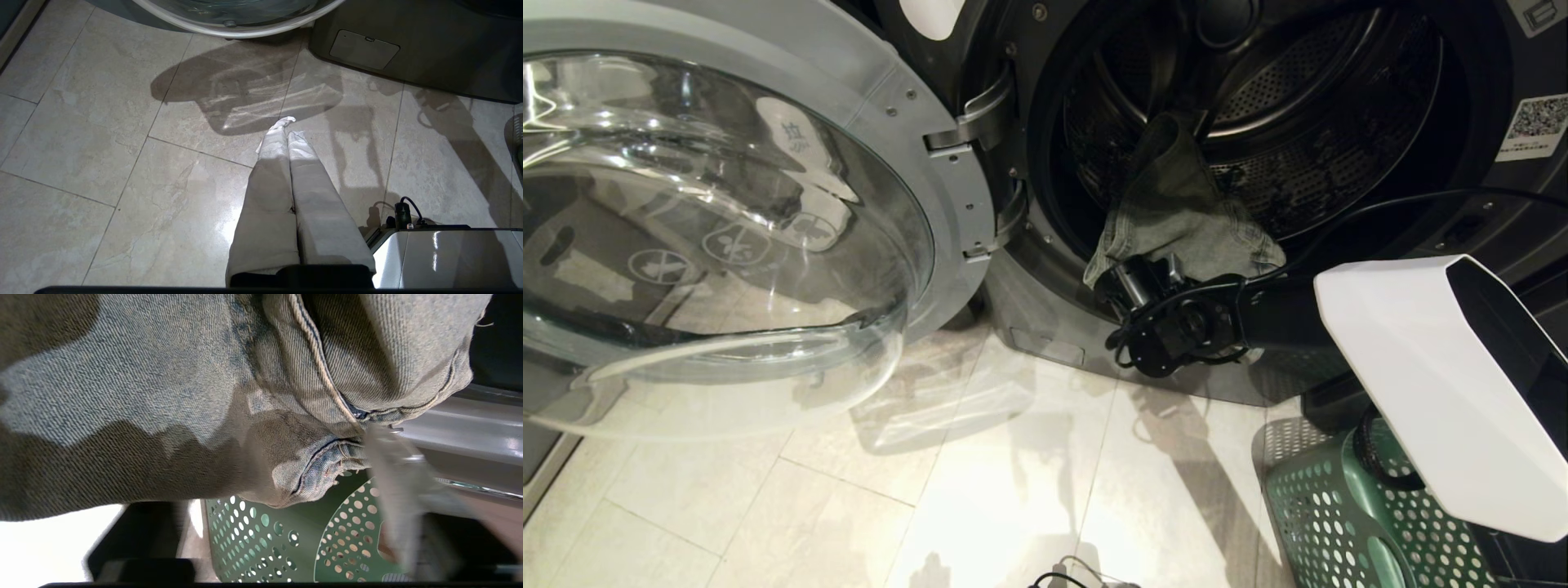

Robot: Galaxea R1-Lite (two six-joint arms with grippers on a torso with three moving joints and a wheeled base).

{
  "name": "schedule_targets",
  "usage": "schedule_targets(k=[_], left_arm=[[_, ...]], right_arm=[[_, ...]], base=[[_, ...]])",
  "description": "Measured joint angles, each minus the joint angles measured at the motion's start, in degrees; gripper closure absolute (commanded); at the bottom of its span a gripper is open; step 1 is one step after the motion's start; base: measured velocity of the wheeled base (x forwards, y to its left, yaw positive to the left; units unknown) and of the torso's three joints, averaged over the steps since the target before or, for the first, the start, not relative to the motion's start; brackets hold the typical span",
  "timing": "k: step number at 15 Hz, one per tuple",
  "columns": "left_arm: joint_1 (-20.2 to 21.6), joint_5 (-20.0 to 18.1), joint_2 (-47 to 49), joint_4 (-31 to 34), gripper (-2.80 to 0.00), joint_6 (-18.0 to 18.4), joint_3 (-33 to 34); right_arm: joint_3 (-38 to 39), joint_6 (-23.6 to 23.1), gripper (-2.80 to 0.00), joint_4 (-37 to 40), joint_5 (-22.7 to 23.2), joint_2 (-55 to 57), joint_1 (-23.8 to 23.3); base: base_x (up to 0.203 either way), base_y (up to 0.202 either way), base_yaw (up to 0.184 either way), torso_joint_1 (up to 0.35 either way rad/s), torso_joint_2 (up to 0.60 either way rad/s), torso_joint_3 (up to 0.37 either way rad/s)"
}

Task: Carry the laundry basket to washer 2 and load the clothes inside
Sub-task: Place the clothes into the washing machine

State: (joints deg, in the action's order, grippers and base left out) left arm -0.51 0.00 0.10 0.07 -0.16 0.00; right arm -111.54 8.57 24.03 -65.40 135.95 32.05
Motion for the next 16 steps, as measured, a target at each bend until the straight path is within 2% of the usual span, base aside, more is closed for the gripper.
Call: schedule_targets(k=[9, 14, 16], left_arm=[[0.0, 0.0, 0.0, 0.0, 0.0, 0.0, 0.0], [0.0, 0.0, 0.0, 0.0, 0.0, 0.0, 0.0], [0.0, 0.0, 0.0, 0.0, 0.0, 0.0, 0.0]], right_arm=[[0.7, 2.4, 0.0, 0.1, 0.0, -1.1, 0.0], [-0.4, 10.0, 0.0, 0.0, -0.2, -2.8, 0.3], [-1.0, 12.0, 0.0, -1.1, -1.8, -3.6, 0.3]], base=[[0.0, 0.0, 0.0, 0.0, 0.0, 0.0], [0.0, 0.0, 0.0, 0.0, 0.0, 0.0], [0.0, 0.0, 0.0, 0.0, 0.0, 0.0]])
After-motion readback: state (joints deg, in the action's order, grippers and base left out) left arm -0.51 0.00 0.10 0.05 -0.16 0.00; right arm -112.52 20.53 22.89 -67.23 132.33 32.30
